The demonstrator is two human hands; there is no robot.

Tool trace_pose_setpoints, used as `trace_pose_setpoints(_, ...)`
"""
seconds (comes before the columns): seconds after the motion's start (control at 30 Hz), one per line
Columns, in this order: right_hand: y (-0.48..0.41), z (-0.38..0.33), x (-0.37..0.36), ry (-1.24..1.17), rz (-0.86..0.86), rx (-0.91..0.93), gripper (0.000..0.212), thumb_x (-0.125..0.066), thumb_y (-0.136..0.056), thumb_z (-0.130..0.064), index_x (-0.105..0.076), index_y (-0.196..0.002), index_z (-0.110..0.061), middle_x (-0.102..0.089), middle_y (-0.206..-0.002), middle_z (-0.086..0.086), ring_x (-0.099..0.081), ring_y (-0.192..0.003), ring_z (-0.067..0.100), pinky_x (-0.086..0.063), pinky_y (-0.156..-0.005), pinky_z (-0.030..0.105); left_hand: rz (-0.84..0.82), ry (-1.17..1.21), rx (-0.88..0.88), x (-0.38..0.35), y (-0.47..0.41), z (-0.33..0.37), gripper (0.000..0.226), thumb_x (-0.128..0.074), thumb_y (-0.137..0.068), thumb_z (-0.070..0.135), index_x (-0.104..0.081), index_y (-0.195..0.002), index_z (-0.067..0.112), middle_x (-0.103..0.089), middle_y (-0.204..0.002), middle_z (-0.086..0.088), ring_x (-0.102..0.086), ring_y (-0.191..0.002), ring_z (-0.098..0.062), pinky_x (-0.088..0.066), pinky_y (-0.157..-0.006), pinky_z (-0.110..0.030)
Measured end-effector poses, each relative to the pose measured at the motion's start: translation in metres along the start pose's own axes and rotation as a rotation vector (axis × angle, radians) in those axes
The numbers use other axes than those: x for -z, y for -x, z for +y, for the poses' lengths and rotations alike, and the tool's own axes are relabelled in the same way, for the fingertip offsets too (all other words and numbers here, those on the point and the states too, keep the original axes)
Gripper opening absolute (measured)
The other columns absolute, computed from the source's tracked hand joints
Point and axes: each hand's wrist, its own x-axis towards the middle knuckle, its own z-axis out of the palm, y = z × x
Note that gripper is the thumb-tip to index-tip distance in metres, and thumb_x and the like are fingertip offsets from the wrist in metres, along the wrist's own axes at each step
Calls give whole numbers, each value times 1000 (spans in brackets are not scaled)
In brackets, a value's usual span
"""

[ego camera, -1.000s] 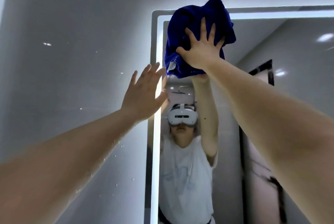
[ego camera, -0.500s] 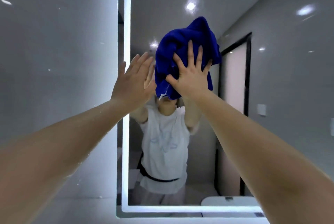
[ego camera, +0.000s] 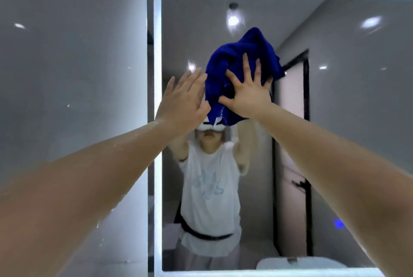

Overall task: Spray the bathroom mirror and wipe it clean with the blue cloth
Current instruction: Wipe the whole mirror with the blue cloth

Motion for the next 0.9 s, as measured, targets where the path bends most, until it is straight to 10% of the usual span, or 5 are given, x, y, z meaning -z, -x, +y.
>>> trace_pose_setpoints(0.4, -118, 15, 83, -88, -42, -94, 81, -43, -81, -70, 2, -145, -48, 32, -153, 0, 25, -139, 39, 2, -109, 68, 63, 25, -5, -25, -50, 8, 62, -35, -94, 38, -11, -149, 23, -11, -158, 6, -2, -145, -9, -1, -119, -38)
trace_pose_setpoints(0.9, 15, 71, 22, -19, -40, -103, 78, -37, -84, -67, 4, -147, -43, 31, -153, 4, 25, -140, 39, 3, -107, 69, 25, 101, 9, -23, 7, 65, 58, -38, -93, 29, -18, -147, 21, -16, -157, 5, -5, -145, -9, -1, -118, -34)
